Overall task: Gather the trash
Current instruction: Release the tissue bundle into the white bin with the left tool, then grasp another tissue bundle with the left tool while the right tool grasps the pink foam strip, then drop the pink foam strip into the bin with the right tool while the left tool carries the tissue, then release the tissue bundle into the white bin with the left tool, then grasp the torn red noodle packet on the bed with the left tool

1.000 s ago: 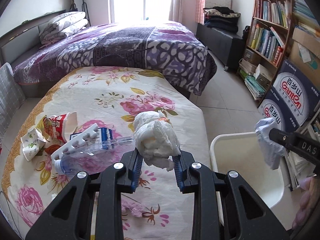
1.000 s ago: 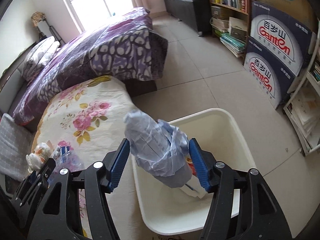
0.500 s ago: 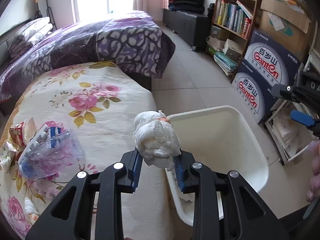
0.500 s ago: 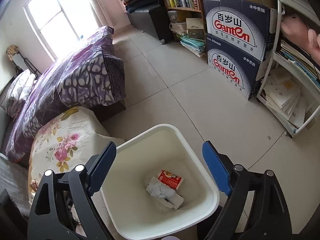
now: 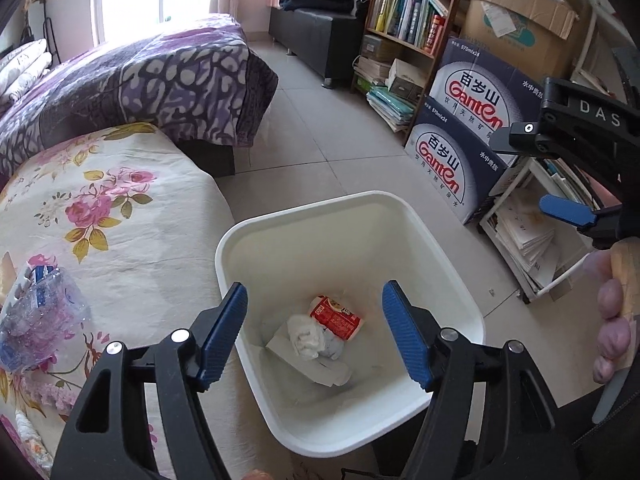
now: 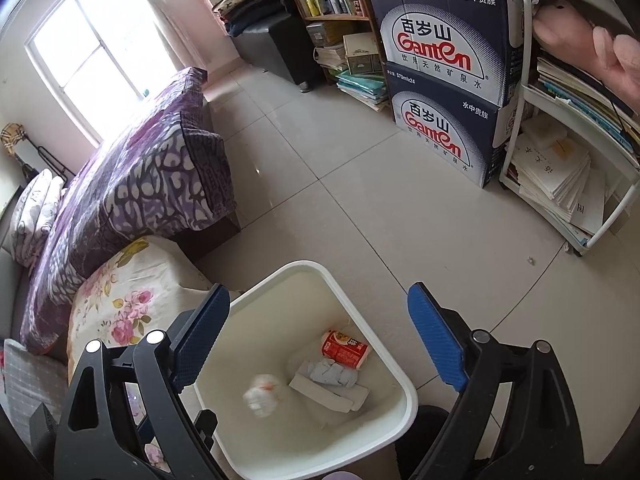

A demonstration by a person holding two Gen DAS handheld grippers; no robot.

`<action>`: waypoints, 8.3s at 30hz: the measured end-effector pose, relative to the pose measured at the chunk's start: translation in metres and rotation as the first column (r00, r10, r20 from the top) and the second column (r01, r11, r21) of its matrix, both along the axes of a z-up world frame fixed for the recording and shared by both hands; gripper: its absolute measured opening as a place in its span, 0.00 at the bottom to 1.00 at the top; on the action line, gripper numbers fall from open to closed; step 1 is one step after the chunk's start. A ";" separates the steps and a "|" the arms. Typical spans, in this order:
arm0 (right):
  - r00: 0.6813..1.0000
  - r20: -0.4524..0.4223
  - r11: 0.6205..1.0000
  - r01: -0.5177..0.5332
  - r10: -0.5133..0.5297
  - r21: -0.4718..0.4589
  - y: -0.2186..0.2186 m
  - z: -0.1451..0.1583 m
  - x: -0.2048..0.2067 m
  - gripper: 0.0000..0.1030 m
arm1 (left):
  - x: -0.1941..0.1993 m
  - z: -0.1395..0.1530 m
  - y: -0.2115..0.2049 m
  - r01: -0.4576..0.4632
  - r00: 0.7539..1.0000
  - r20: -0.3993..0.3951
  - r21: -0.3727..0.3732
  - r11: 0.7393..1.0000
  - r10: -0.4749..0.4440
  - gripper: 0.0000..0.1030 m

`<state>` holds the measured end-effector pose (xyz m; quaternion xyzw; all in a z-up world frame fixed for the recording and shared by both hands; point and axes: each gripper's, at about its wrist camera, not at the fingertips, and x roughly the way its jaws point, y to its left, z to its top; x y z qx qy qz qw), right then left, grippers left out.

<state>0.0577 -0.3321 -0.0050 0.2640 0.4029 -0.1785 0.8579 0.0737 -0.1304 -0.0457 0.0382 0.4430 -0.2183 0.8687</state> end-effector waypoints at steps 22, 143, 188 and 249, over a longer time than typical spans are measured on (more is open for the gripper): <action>0.960 -0.072 0.958 -0.275 0.269 -0.079 0.112 -0.009 0.030 0.93 | -0.011 -0.015 0.119 -0.326 0.945 0.050 0.232 0.916 0.324 0.80; 0.861 -0.047 0.828 -0.501 0.506 -0.252 0.200 -0.005 0.034 0.28 | -0.003 0.043 0.182 -0.549 0.827 0.185 0.067 0.833 0.530 0.37; 0.999 -0.013 0.993 -0.052 0.051 -0.107 0.025 0.001 0.008 0.80 | 0.017 -0.003 0.017 -0.066 0.995 -0.080 -0.072 0.995 0.061 0.63; 0.736 -0.157 0.737 -0.673 0.659 -0.059 0.297 -0.060 0.087 0.90 | 0.128 -0.026 0.414 -0.836 0.535 -0.406 -0.125 0.535 0.741 0.55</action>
